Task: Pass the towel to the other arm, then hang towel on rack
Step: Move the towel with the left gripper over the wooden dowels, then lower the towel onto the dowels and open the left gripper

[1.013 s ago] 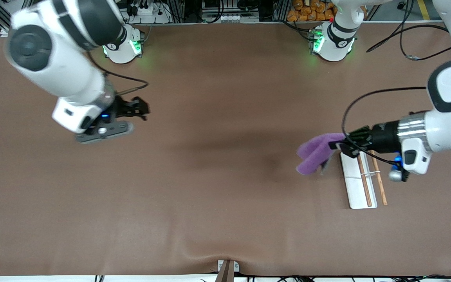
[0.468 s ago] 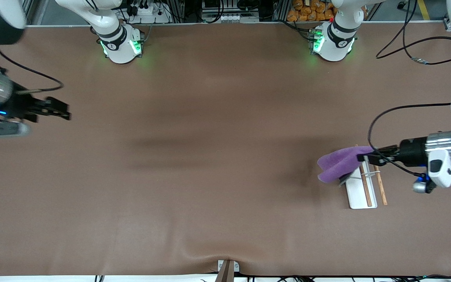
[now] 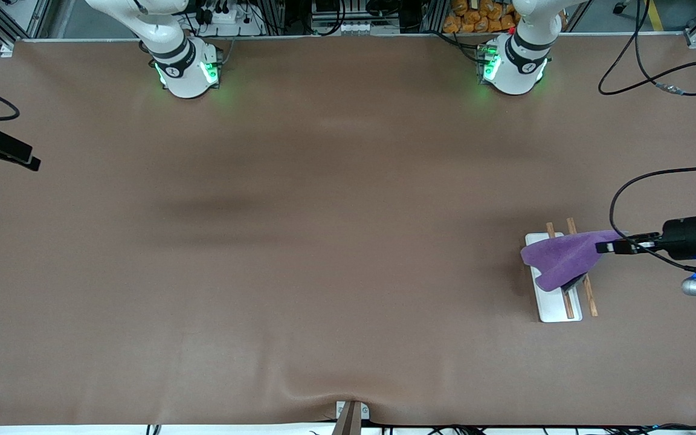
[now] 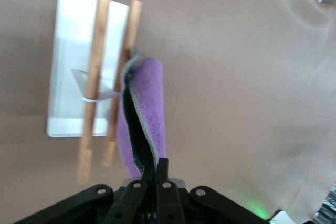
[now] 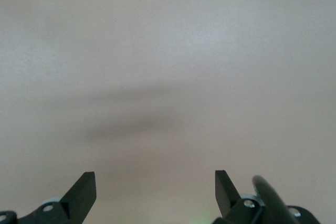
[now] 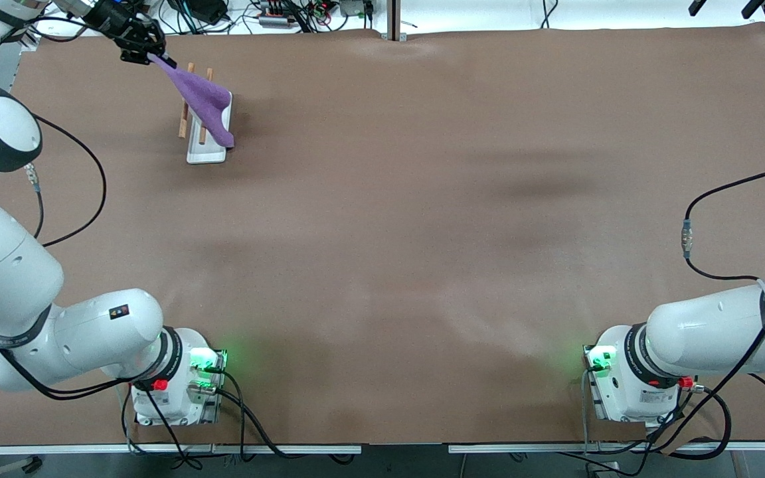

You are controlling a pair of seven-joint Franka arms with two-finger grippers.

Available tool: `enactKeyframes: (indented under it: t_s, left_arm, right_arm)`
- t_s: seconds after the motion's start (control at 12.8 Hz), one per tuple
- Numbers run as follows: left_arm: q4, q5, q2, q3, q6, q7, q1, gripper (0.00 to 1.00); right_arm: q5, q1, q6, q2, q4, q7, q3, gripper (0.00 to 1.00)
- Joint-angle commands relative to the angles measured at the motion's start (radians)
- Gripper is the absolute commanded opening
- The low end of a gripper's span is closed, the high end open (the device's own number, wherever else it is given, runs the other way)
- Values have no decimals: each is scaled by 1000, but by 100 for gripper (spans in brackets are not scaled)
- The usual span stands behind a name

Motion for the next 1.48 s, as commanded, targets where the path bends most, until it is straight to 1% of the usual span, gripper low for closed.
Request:
enactKeyframes:
  t_s: [0.0,0.16,0.47,0.7,0.86,1.09,1.4]
  left_arm:
    - [10,44,26,-13,-8,93,53,0]
    - [10,44,57,-13,-2,173,84,0]
    - [12,59,94,-4,18,236,116,0]
    - [16,59,99,16,29,260,122,0]
    - [15,61,106,18,55,284,134,0]
    - [15,61,131,18,79,313,145,0]
    - [15,63,163,18,107,365,165,0]
  right_arm:
    - [-13,1,-20,-45,-36,127,13,100]
    - [-13,-1,-18,-50,-33,119,13,100]
    - [-4,10,-16,-57,-25,99,21,100]
    - [-15,22,-24,-56,-21,6,15,100]
    - [-15,18,-57,-56,4,4,10,100]
    - [-21,1,-65,-54,19,1,9,100]
    - [-18,-5,-80,-53,21,3,12,100]
